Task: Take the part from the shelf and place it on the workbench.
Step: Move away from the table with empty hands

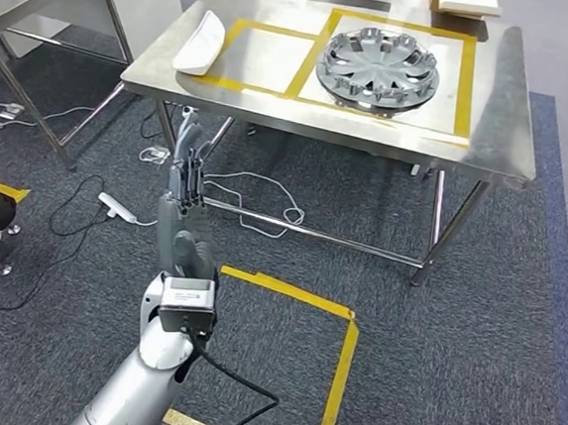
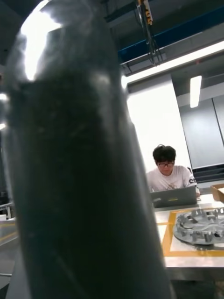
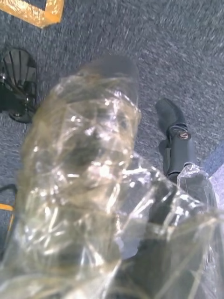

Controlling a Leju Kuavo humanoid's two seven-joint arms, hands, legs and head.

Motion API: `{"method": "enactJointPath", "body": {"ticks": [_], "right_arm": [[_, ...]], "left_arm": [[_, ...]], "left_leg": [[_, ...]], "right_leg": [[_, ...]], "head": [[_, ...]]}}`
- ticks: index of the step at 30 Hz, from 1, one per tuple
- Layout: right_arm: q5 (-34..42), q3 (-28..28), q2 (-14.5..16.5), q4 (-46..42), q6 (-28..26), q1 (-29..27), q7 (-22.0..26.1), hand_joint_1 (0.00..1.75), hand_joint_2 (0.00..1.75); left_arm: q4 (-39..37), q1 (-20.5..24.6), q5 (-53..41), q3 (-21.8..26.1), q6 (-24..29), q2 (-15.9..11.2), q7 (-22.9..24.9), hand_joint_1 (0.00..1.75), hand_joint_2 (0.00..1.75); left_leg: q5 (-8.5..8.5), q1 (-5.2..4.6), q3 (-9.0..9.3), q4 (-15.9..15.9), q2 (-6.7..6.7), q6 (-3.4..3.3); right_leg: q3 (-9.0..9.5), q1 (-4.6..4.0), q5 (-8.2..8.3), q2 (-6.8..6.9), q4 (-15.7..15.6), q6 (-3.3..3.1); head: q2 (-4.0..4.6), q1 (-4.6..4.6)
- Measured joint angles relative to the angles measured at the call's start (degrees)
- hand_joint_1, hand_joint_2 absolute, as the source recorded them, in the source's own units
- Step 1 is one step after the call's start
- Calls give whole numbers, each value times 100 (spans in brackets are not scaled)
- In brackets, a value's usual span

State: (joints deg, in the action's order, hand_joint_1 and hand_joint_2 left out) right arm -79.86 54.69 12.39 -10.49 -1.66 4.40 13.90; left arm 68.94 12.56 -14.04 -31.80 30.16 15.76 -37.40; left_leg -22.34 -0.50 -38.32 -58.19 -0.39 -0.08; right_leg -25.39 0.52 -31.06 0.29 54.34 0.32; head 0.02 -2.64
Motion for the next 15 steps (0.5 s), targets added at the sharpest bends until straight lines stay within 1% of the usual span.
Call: {"method": "enactJointPath", "body": {"ticks": [1, 2, 3, 4, 5, 6, 8, 9, 10, 11, 13, 15], "right_arm": [[-3, 2, 3, 0, 0, -2, 3, 0, 0], [-5, 2, 5, 0, 0, -5, 5, 0, 0], [-8, 2, 7, 0, -1, -11, 7, 0, 0], [-16, 2, 8, 0, -5, -18, 7, 0, 0], [-28, 2, 7, 0, -15, -26, 9, 0, 0], [-48, 2, 7, 0, -29, -32, 13, 0, 0], [-95, 2, 8, 0, -63, -37, 38, 0, 0], [-117, 0, 9, 0, -75, -34, 54, 0, 0], [-133, -2, 8, 0, -84, -31, 67, 0, 0], [-145, -3, 8, 0, -87, -30, 75, 0, 0], [-160, -4, 7, 0, -89, -29, 68, 0, 0], [-169, -4, 7, 0, -87, -28, 55, 0, 0]], "left_arm": [[-1, -2, 23, 1, -7, -4, 0, 0, 0], [-2, -7, 37, 2, -11, -8, 0, 0, 0], [-4, -16, 44, 2, -13, -14, 0, 0, 0], [-6, -28, 55, 2, -16, -19, 0, 0, 0], [-8, -41, 63, 2, -21, -24, 0, 0, 0], [-8, -51, 72, 2, -25, -27, 0, 0, 0], [-9, -58, 83, 1, -37, -30, 0, 0, 0], [-9, -60, 87, 1, -42, -32, 0, 0, 0], [-9, -62, 91, 1, -46, -33, 0, 0, 0], [-9, -66, 95, 1, -51, -35, 0, 0, 0], [-10, -69, 106, 1, -62, -35, 0, 0, 0], [-10, -70, 117, -1, -75, -30, 0, 0, 0]], "left_leg": [[-223, 15, -91, -265, 8, 38], [-471, 30, -209, -631, 11, 72], [-671, 47, -328, -1025, 11, 96], [-766, 63, -400, -1314, 11, 112], [-749, 76, -389, -1415, 11, 117], [-639, 86, -287, -1310, 11, 112], [-322, 89, 111, -662, 17, 67], [-231, 79, 284, -365, 24, 37], [-187, 69, 402, -156, 30, 11], [-194, 58, 447, -65, 35, -8], [-201, 43, 437, -16, 35, -34], [-226, 62, 457, 96, 34, -89]], "right_leg": [[-16, 8, 40, 7, 3, -41], [-39, 8, 71, 7, 12, -64], [-75, 8, 93, 9, 25, -70], [-107, 8, 107, 10, 42, -67], [-136, 8, 113, 10, 62, -64], [-156, 8, 114, 7, 81, -61], [-175, 6, 105, -1, 105, -44], [-189, -1, 98, -6, 114, -25], [-200, -9, 94, -9, 120, -4], [-213, -13, 98, -10, 125, 23], [-225, -9, 120, -7, 117, 74], [-285, 3, 60, -4, 154, 138]], "head": [[0, -9], [0, -25], [0, -33], [0, -32], [0, -32], [0, -31], [0, -30], [0, -29], [-1, -27], [-1, -25], [-1, -27], [0, -21]]}}
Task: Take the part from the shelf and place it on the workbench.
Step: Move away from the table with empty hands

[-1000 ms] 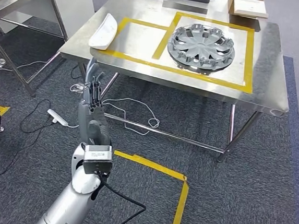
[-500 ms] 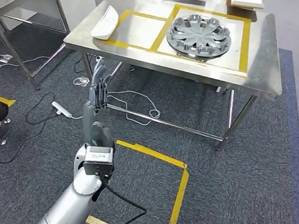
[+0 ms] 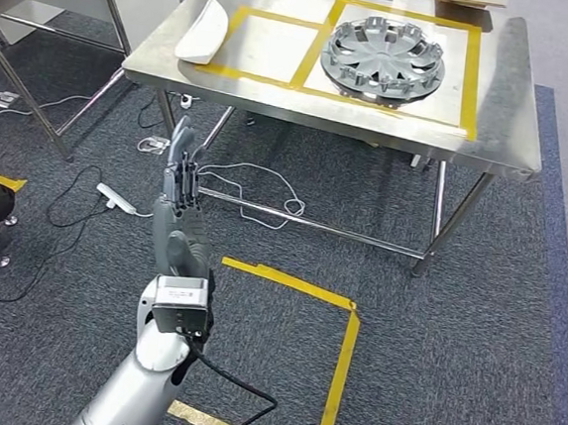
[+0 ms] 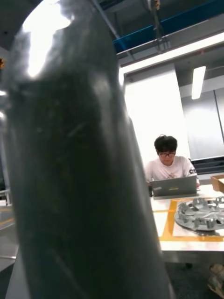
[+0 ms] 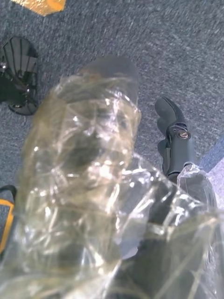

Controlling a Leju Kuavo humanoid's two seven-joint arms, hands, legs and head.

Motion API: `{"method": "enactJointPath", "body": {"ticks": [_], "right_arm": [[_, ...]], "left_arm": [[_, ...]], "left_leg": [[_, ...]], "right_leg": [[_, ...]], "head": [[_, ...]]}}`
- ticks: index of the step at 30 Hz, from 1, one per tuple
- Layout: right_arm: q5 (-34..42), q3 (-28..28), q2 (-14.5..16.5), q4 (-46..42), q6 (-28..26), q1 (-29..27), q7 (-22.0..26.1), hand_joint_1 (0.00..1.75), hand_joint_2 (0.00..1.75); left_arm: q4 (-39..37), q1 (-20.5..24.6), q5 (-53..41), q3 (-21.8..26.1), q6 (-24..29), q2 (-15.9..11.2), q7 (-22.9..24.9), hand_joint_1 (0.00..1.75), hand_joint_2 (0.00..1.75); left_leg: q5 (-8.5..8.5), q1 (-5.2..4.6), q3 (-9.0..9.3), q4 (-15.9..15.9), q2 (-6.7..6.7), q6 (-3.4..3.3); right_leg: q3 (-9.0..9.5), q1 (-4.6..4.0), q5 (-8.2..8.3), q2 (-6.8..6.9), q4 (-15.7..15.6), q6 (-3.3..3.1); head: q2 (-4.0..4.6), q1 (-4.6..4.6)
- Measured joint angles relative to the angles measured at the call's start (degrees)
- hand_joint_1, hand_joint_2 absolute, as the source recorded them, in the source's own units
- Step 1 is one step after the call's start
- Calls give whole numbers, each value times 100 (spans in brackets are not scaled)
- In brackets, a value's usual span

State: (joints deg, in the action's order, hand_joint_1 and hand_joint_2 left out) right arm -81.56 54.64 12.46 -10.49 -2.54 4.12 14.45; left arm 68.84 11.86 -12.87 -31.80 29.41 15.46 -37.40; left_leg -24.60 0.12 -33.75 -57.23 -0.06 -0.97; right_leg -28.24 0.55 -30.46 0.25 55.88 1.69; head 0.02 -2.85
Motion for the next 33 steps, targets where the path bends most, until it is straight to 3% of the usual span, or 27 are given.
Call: {"method": "enactJointPath", "body": {"ticks": [1, 4, 5, 6, 7, 8, 10, 12, 15, 17, 19, 21, 22, 23, 25, 27, 29, 33], "right_arm": [[-3, 0, 0, 0, 0, 2, -3, 0, 0], [-9, -2, -3, 0, 0, -3, -10, 0, 131], [-11, -2, -5, 0, 0, -11, -18, 0, 175], [-13, -1, -6, 0, 0, -19, -27, 0, 175], [-15, -1, -7, 0, 0, -25, -37, 0, 175], [-19, 0, -8, 0, 1, -27, -46, 0, 175], [-24, -2, -12, 0, 5, -31, -57, 0, 175], [-21, -5, -15, 1, 21, -32, -65, 0, 175], [-4, -3, -17, 0, 65, -31, -75, 0, 175], [4, -1, -19, 0, 92, -31, -77, 0, 175], [13, 0, -20, 0, 110, -39, -78, 0, 175], [21, 0, -23, 0, 121, -47, -81, 0, 175], [25, 0, -24, 0, 122, -46, -82, 0, 175], [28, 0, -25, 0, 124, -43, -83, 0, 175], [33, 0, -24, 0, 125, -38, -83, 0, 175], [37, 0, -25, 0, 125, -40, -84, 0, 175], [39, 0, -25, 0, 125, -34, -85, 0, 175], [45, 0, -26, 0, 127, -12, -85, 0, 175]], "left_arm": [[0, -1, 3, -1, -3, 3, 0, 0, 0], [-6, -7, 6, 0, -8, 4, 0, 0, 0], [-11, -10, 8, 2, -9, 3, 0, 0, 0], [-18, -13, 10, 4, -9, 2, 0, 0, 0], [-23, -15, 11, 6, -10, 1, 0, 0, 0], [-28, -16, 13, 7, -10, 1, 0, 0, 0], [-32, -16, 13, 7, -10, 1, 1, 0, 0], [-36, -18, 16, 7, -10, 1, 2, 0, 0], [-44, -26, 19, 15, -12, -6, 4, 0, 0], [-45, -30, 20, 21, -14, -11, 4, 0, 0], [-48, -40, 31, 29, -21, -17, 4, 0, 0], [-52, -74, 67, 50, -19, -27, 10, 0, 0], [-53, -99, 95, 66, -12, -33, 16, 0, 0], [-53, -122, 122, 84, -2, -38, 22, 0, 0], [-51, -150, 165, 129, 13, -43, 30, 0, 0], [-48, -167, 189, 172, 16, -43, 32, 0, 0], [-47, -200, 215, 210, 20, -44, 35, 0, 0], [-43, -258, 327, 277, 32, -45, 55, 0, 0]], "left_leg": [[-7, 13, 13, 53, -1, -36], [-10, 15, 6, 94, 5, -98], [-10, 9, 2, 92, 14, -101], [-9, 4, 3, 89, 36, -102], [-7, 1, 4, 84, 67, -101], [-6, 0, 7, 76, 106, -98], [1, -9, -7, 45, 195, -78], [32, -16, -69, 10, 288, -23], [62, -10, -155, -27, 369, 84], [-166, -11, -291, -337, 239, 146], [-562, 8, -584, -1043, 100, 205], [-747, 33, -785, -1574, 69, 239], [-691, 41, -754, -1568, 55, 243], [-543, 44, -609, -1339, 26, 234], [-220, 9, -166, -570, -175, 175], [-119, -42, 85, -72, -354, 101], [-134, -66, 75, 4, -299, 42], [-68, -28, 85, 81, -149, -51]], "right_leg": [[-85, 1, -100, -3, 139, 29], [-626, 6, -573, -14, 1193, 85], [-798, 7, -651, -14, 1514, 97], [-883, 8, -620, -15, 1643, 103], [-865, 9, -484, -19, 1554, 104], [-743, 12, -261, -50, 1255, 96], [-410, 30, 103, -237, 503, 67], [-225, 40, 173, -378, 131, 35], [-209, 49, 181, -277, 96, -35], [-207, 71, 214, -159, 73, -102], [-214, 68, 219, -25, 72, -132], [-221, 66, 219, 115, 74, -135], [-221, 65, 219, 181, 75, -135], [-217, 63, 218, 244, 76, -134], [-205, 45, 208, 360, 82, -117], [-210, 14, 194, 471, 96, -74], [-211, 3, 191, 593, 97, -15], [-248, 35, 84, 499, 158, 75]], "head": [[0, 6], [0, 16], [0, 14], [0, 13], [0, 13], [0, 13], [0, 13], [0, 9], [-1, 6], [0, -28], [0, -64], [0, -67], [0, -67], [0, -67], [0, -68], [0, -63], [-1, -61], [0, -52]]}}
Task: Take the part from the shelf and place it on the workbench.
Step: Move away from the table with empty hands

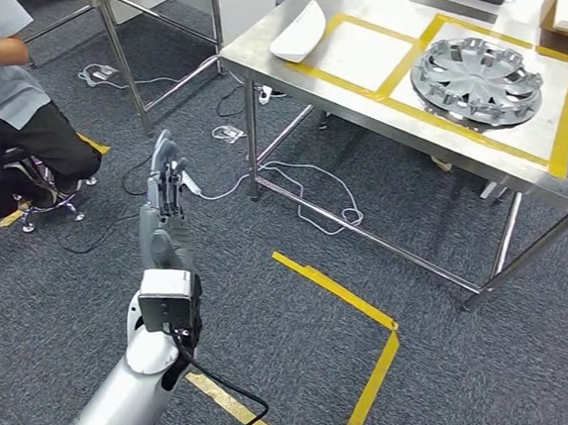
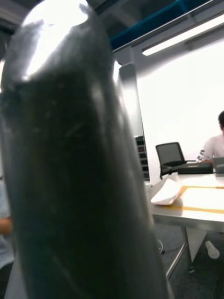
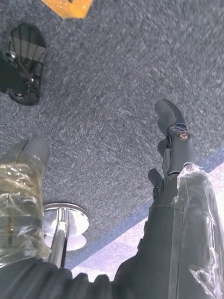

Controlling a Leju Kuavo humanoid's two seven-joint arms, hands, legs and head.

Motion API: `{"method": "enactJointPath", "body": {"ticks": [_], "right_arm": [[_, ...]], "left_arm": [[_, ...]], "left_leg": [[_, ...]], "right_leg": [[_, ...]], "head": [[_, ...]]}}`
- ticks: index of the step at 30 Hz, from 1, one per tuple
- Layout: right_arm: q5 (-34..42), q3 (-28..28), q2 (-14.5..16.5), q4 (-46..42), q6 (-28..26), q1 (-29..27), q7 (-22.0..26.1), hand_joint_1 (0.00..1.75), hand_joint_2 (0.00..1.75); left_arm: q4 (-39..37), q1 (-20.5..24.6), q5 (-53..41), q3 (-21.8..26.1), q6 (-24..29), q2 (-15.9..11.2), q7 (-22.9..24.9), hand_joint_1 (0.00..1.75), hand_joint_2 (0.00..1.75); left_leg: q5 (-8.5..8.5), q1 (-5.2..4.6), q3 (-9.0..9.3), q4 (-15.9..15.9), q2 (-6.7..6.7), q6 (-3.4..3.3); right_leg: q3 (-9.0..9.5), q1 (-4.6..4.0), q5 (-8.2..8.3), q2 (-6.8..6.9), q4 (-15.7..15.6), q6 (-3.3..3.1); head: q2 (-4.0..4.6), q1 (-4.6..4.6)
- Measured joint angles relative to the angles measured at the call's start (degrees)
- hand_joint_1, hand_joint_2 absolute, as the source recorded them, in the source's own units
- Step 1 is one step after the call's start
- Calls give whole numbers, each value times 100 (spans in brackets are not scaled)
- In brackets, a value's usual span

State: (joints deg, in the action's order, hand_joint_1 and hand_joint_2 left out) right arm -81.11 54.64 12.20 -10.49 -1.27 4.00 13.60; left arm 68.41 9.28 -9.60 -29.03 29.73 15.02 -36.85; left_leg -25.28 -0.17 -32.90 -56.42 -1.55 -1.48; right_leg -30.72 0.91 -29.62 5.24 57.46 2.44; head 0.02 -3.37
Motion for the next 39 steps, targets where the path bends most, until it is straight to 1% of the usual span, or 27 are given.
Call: {"method": "enactJointPath", "body": {"ticks": [2, 4, 5, 6, 7, 8, 9, 11, 13, 15, 17, 19, 20, 21, 22, 23, 25, 26, 28, 29, 31, 32, 34, 35, 36, 37, 39], "right_arm": [[0, -1, 0, 0, 0, 0, 0, 0, 175], [5, -2, -1, 0, 0, -4, 0, 0, 175], [9, -2, -4, 0, 1, -21, -1, 0, 175], [14, -1, -9, 0, 3, -40, -3, 0, 175], [17, -1, -14, 0, 6, -59, -5, 0, 175], [17, -1, -19, 0, 15, -77, -7, 0, 175], [17, -1, -21, 0, 30, -81, -7, 0, 175], [18, -1, -23, 0, 67, -87, -9, 0, 175], [22, 3, -23, -1, 82, -89, -14, 0, 175], [30, 8, -23, -1, 76, -91, -16, 0, 175], [49, 10, -24, -2, 72, -104, -17, 0, 175], [83, 17, -25, -2, 72, -119, -22, 0, 175], [104, 23, -26, -2, 72, -120, -26, 0, 175], [123, 28, -26, -2, 72, -119, -30, 0, 175], [139, 35, -26, -2, 72, -118, -33, 0, 175], [150, 44, -25, -2, 71, -117, -35, 0, 175], [165, 61, -22, -2, 67, -122, -39, 0, 175], [174, 68, -22, -2, 66, -122, -44, 0, 175], [202, 83, -19, -2, 65, -112, -51, 0, 175], [219, 96, -17, -2, 61, -104, -52, 0, 175], [256, 132, -15, -2, 35, -106, -48, 0, 175], [277, 151, -15, -2, 19, -118, -45, 0, 175], [313, 192, -15, -2, -3, -152, -36, 0, 175], [325, 215, -15, -1, -7, -166, -34, 0, 175], [331, 237, -15, -1, -8, -176, -32, 0, 175], [332, 258, -15, -1, -7, -181, -33, 0, 175], [326, 291, -15, -2, -8, -185, -33, 0, 175]], "left_arm": [[1, -1, 6, 3, 0, 0, 0, 0, 0], [6, -15, 60, 42, -7, 0, 6, 0, 0], [8, -66, 106, 112, -22, -4, 10, 0, 0], [16, -145, 153, 220, -45, -10, 5, 0, 0], [29, -225, 181, 330, -71, -16, -8, 0, 0], [48, -301, 190, 431, -94, -22, -34, 0, 0], [75, -339, 178, 493, -107, -24, -66, 0, 0], [151, -376, 117, 552, -104, -26, -132, 0, 0], [252, -443, 58, 606, -81, -35, -175, 0, 0], [394, -534, 29, 647, -68, -51, -188, 0, 0], [554, -649, 14, 672, -87, -66, -190, 0, 0], [712, -841, 44, 700, -113, -86, -191, 0, 0], [797, -964, 81, 718, -118, -96, -194, 0, 0], [896, -1092, 135, 737, -119, -102, -201, 0, 0], [998, -1211, 188, 754, -116, -104, -215, 0, 0], [1102, -1311, 236, 769, -114, -105, -232, 0, 0], [1276, -1445, 293, 793, -109, -104, -260, 0, 0], [1342, -1496, 317, 805, -108, -103, -267, 0, 0], [1465, -1638, 370, 839, -94, -100, -274, 0, 0], [1534, -1729, 398, 860, -81, -95, -276, 0, 0], [1669, -1906, 455, 909, -67, -80, -282, 0, 0], [1721, -1993, 482, 942, -70, -75, -283, 0, 0], [1778, -2190, 527, 1056, -112, -75, -280, 0, 0], [1789, -2298, 536, 1153, -161, -75, -278, 0, 0], [1791, -2399, 533, 1278, -238, -73, -278, 0, 0], [1786, -2486, 514, 1440, -344, -67, -281, 0, 0], [1764, -2586, 447, 1802, -580, -44, -291, 0, 0]], "left_leg": [[2, 0, 0, 1, 4, -2], [12, 7, -11, 2, 45, -25], [21, 6, -25, 0, 118, -41], [33, 6, -38, -9, 252, -52], [41, 5, -50, -24, 393, -50], [47, -4, -67, -44, 533, -35], [51, -6, -95, -77, 645, -8], [80, 0, -176, -116, 771, 64], [108, 26, -239, -136, 862, 130], [-34, 20, -342, -339, 664, 187], [-391, 16, -622, -960, 345, 241], [-661, 41, -910, -1620, 230, 273], [-656, 52, -938, -1719, 210, 278], [-549, 58, -856, -1600, 188, 273], [-375, 58, -672, -1290, 140, 255], [-218, 42, -449, -903, 19, 226], [-82, -14, -126, -307, -206, 157], [-94, -39, -78, -196, -258, 130], [-94, -42, -82, -152, -153, 75], [-79, -30, -76, -129, -86, 45], [-49, -1, -62, -87, 38, -23], [-47, -2, -65, -86, 98, -43], [-48, -14, -69, -88, 237, -67], [-49, -21, -67, -90, 314, -70], [-48, -24, -63, -93, 397, -70], [-47, -26, -57, -96, 482, -66], [-49, -32, -61, -118, 640, -40]], "right_leg": [[-9, 0, -10, -22, 8, 2], [-116, 1, -159, -193, 242, 5], [-315, 1, -339, -311, 664, 10], [-415, 5, -354, -443, 864, 12], [-432, 17, -267, -576, 877, 15], [-377, 38, -140, -757, 738, 16], [-178, 65, 58, -910, 312, 8], [-57, 82, 71, -1082, 60, -17], [-55, 72, 84, -962, 47, -69], [-42, 76, 104, -806, 26, -138], [-33, 65, 102, -627, 16, -189], [-32, 51, 90, -443, 18, -208], [-31, 48, 84, -359, 18, -211], [-25, 45, 78, -279, 18, -210], [-15, 42, 70, -205, 18, -204], [-2, 35, 58, -138, 18, -192], [16, 2, 27, -6, 26, -146], [26, -14, 13, 57, 25, -119], [48, -22, -11, 179, 8, -63], [46, -14, -54, 131, 33, -33], [-106, 4, -301, -162, 389, 4], [-261, 10, -488, -342, 741, 8], [-614, 8, -777, -490, 1466, 10], [-701, 7, -776, -507, 1613, 8], [-686, 7, -662, -518, 1541, 2], [-568, 8, -460, -544, 1261, -9], [-220, 26, -94, -731, 488, -38]], "head": [[0, 2], [0, 24], [0, 35], [0, 45], [0, 50], [0, 49], [0, 46], [0, 39], [0, 38], [0, 2], [0, -40], [0, -44], [0, -46], [0, -46], [0, -47], [0, -47], [-1, -46], [-1, -45], [-1, -45], [-1, -41], [-2, -14], [-2, 2], [-1, 18], [-1, 18], [0, 18], [-1, 17], [-1, 18]]}}
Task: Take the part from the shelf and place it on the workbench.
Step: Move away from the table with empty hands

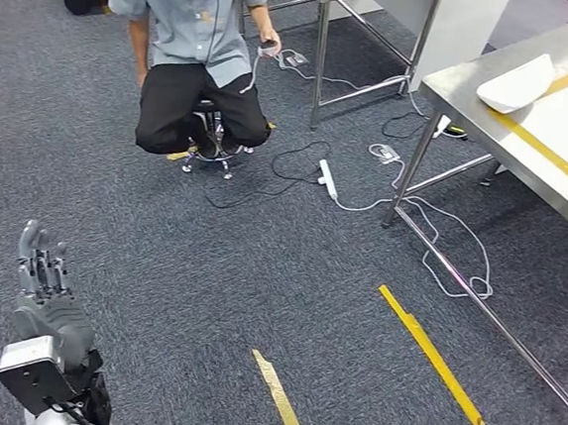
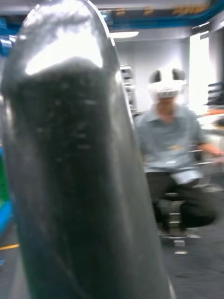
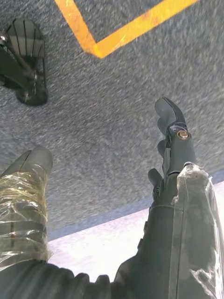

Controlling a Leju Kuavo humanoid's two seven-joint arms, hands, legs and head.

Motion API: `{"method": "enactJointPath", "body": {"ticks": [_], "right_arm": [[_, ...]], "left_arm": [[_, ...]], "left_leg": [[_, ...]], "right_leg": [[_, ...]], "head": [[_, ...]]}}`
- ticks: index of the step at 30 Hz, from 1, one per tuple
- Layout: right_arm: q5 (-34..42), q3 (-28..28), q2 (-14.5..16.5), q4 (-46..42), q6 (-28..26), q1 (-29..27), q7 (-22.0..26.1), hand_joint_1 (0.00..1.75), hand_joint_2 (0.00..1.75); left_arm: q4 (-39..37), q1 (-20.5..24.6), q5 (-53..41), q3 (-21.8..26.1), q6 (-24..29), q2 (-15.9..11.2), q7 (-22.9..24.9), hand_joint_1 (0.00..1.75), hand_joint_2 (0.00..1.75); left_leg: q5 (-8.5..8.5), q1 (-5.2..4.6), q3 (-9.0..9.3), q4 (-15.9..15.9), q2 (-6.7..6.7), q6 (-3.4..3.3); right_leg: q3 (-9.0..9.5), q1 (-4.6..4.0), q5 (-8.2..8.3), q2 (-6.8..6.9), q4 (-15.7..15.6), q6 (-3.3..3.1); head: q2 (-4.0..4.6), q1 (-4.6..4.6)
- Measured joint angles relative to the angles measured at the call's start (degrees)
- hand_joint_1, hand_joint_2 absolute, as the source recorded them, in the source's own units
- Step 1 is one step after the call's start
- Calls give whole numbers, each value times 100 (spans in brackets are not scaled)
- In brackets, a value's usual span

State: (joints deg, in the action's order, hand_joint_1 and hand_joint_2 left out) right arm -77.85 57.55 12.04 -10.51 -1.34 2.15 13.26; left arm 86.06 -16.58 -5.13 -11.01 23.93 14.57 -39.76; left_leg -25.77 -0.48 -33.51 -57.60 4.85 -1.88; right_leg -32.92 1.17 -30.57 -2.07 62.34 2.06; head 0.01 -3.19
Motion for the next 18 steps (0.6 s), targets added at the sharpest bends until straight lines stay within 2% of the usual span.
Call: {"method": "enactJointPath", "body": {"ticks": [1, 2, 3, 4, 5, 7, 8, 9, 10, 11, 12, 13, 14, 15, 17, 18], "right_arm": [[-5, 11, 0, 1, -3, 0, -1, 0, 175], [-14, 25, 0, 1, -10, 1, -1, 0, 175], [-23, 41, 0, 2, -17, 7, -5, 0, 175], [-33, 62, 4, 2, -23, 12, -10, 0, 175], [-45, 87, 9, 0, -27, 12, -16, 0, 175], [-70, 128, 25, -3, -26, -11, -24, 0, 175], [-84, 142, 31, -5, -25, -28, -24, 0, 175], [-96, 152, 36, -5, -24, -41, -23, 0, 175], [-103, 160, 38, -5, -24, -49, -21, 0, 175], [-107, 166, 39, -5, -24, -49, -17, 0, 175], [-109, 170, 40, -5, -24, -45, -7, 0, 175], [-109, 178, 41, -5, -24, -40, 5, 0, 175], [-110, 186, 46, -5, -23, -34, 20, 0, 175], [-111, 195, 51, -5, -24, -30, 33, 0, 175], [-114, 207, 60, -5, -26, -20, 52, 0, 175], [-115, 210, 62, -5, -27, -10, 59, 0, 175]], "left_arm": [[-24, -20, -46, 183, -117, 21, -5, 0, 0], [-65, -39, -113, 391, -255, 57, -9, 0, 0], [-120, -64, -202, 625, -407, 108, -13, 0, 0], [-195, -89, -288, 914, -570, 164, -16, 0, 0], [-278, -110, -356, 1225, -753, 227, -19, 0, 0], [-459, -105, -381, 1812, -1094, 320, -21, 0, 0], [-556, -92, -367, 2067, -1248, 354, -21, 0, 0], [-663, -79, -359, 2312, -1373, 372, -21, 0, 0], [-769, -69, -365, 2531, -1459, 386, -21, 0, 0], [-877, -60, -386, 2747, -1509, 393, -21, 0, 0], [-994, -40, -424, 2950, -1538, 396, -21, 0, 0], [-1114, -9, -476, 3139, -1552, 397, -21, 0, 0], [-1256, 36, -543, 3336, -1550, 392, -21, 0, 0], [-1425, 102, -615, 3526, -1530, 379, -21, 0, 0], [-1857, 269, -731, 3885, -1411, 310, -21, 0, 0], [-2129, 353, -771, 4040, -1335, 252, -21, 0, 0]], "left_leg": [[3, -2, -14, -15, 66, 25], [8, 2, -35, -25, 126, 57], [21, 10, -54, -28, 179, 97], [34, 24, -68, -24, 222, 132], [23, 27, -83, -41, 171, 167], [-150, 19, -207, -305, -106, 232], [-317, 22, -345, -600, -278, 263], [-497, 35, -526, -970, -370, 291], [-630, 51, -696, -1312, -405, 312], [-672, 65, -801, -1522, -421, 324], [-608, 76, -807, -1536, -435, 328], [-452, 80, -700, -1339, -463, 320], [-252, 75, -505, -983, -540, 298], [-115, 44, -298, -609, -683, 269], [-11, -15, -39, -119, -892, 190], [-44, -42, -17, -60, -917, 157]], "right_leg": [[125, 9, 78, -96, -270, -14], [203, 10, 86, -165, -410, -28], [237, 1, 64, -179, -446, -49], [255, -5, 75, -131, -456, -79], [281, -7, 92, -79, -476, -112], [312, 2, 116, 56, -517, -176], [325, -6, 111, 136, -523, -195], [331, -14, 100, 219, -524, -212], [335, -21, 88, 303, -523, -222], [341, -27, 76, 387, -522, -228], [353, -31, 62, 466, -522, -229], [372, -36, 46, 541, -522, -225], [400, -41, 25, 617, -523, -219], [426, -54, -1, 689, -523, -201], [446, -83, -55, 825, -527, -144], [456, -94, -77, 889, -537, -112]], "head": [[-1, -5], [-1, -4], [-1, -4], [-1, -5], [-1, -4], [0, -40], [0, -57], [1, -72], [1, -71], [1, -72], [0, -72], [0, -73], [0, -73], [1, -73], [1, -68], [1, -66]]}}
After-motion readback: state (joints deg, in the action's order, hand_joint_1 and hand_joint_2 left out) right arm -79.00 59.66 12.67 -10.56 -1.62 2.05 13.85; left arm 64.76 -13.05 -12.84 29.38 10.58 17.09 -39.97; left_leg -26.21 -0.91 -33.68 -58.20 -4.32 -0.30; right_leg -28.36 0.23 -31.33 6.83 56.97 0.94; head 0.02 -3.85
